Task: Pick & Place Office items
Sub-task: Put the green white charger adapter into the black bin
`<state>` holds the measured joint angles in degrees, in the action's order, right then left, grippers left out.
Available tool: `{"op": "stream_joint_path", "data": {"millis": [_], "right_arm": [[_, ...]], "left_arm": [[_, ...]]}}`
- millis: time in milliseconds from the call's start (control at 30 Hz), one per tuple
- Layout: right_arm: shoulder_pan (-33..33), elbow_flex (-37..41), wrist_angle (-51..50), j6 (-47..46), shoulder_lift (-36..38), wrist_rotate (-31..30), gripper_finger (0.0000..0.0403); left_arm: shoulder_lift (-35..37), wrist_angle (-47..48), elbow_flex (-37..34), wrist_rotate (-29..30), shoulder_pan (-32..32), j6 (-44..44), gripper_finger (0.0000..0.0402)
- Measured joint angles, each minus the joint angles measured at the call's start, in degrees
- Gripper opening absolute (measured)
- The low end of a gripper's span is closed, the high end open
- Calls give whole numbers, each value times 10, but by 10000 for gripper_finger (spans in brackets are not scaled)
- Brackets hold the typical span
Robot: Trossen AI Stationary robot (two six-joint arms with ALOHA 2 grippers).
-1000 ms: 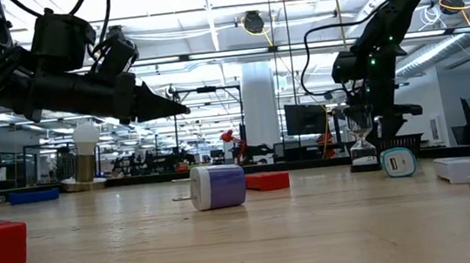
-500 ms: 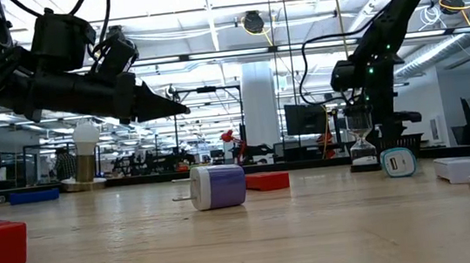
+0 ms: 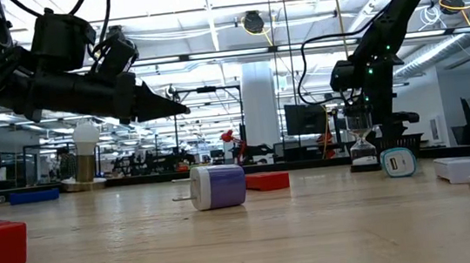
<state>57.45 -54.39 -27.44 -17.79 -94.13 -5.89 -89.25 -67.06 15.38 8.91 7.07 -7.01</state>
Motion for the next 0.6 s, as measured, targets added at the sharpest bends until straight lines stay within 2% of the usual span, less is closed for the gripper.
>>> {"op": "stream_joint_path", "data": {"millis": [100, 300, 467, 600], "right_arm": [[0, 0, 0, 5, 0, 0, 242], [0, 0, 0, 14, 20, 0, 267], [0, 0, 0, 14, 51, 0, 268], [0, 0, -12, 18, 67, -4, 262]], "left_arm": [[0, 0, 0, 0, 0, 0, 19], [0, 0, 0, 0, 0, 0, 4], [0, 0, 0, 0, 0, 0, 18], [0, 0, 0, 0, 0, 1, 10]]}}
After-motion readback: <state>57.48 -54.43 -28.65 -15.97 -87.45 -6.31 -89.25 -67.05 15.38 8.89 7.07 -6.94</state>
